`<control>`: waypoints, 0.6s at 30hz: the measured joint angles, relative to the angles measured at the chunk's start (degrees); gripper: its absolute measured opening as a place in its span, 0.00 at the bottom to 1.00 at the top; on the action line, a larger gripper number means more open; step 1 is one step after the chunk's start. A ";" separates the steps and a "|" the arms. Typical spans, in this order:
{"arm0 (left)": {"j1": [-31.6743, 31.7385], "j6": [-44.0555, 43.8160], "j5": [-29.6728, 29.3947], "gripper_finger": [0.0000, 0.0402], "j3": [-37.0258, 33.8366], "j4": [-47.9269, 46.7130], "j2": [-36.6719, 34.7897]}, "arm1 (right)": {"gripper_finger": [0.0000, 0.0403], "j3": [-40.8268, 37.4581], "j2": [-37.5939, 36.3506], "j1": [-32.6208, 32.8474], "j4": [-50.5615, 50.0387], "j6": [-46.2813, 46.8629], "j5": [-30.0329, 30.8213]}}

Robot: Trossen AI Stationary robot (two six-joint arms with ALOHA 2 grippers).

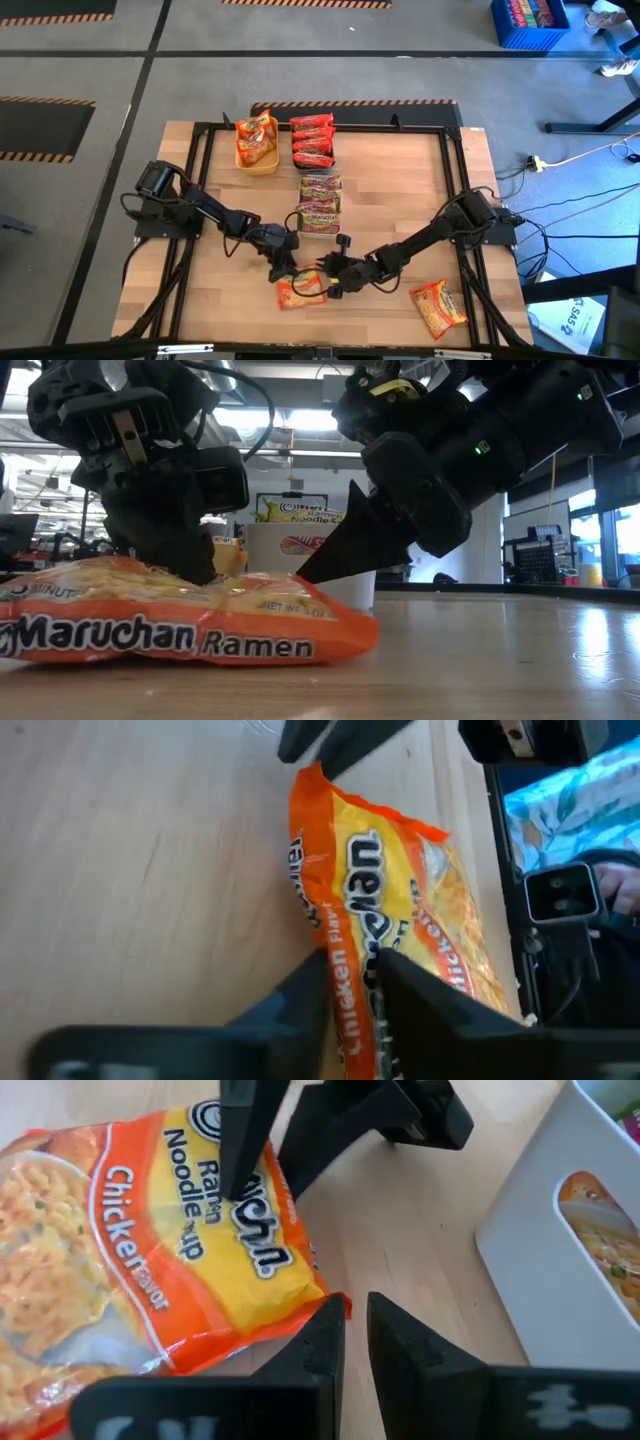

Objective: Sort Maruchan noodles
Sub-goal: Put the top orange noodle pack into the yellow bin

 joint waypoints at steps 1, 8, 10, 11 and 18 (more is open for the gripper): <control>0.00 0.52 0.42 0.18 -0.04 0.28 -0.09 | 0.08 0.00 0.00 0.00 0.00 0.00 0.00; -0.08 3.77 1.56 0.01 -0.13 2.12 -0.10 | 0.08 1.84 0.00 0.42 -1.74 -2.66 0.72; -0.39 4.63 1.53 0.01 -0.19 1.75 -0.77 | 0.08 3.14 -0.61 0.85 -5.28 -4.03 2.56; -0.69 5.13 1.33 0.00 -0.26 1.26 -1.14 | 0.08 3.90 -1.06 1.19 -7.58 -4.31 3.77; -3.78 10.33 -4.48 0.00 -0.31 -4.75 -9.24 | 0.08 6.47 -7.68 4.33 -13.63 -10.14 17.80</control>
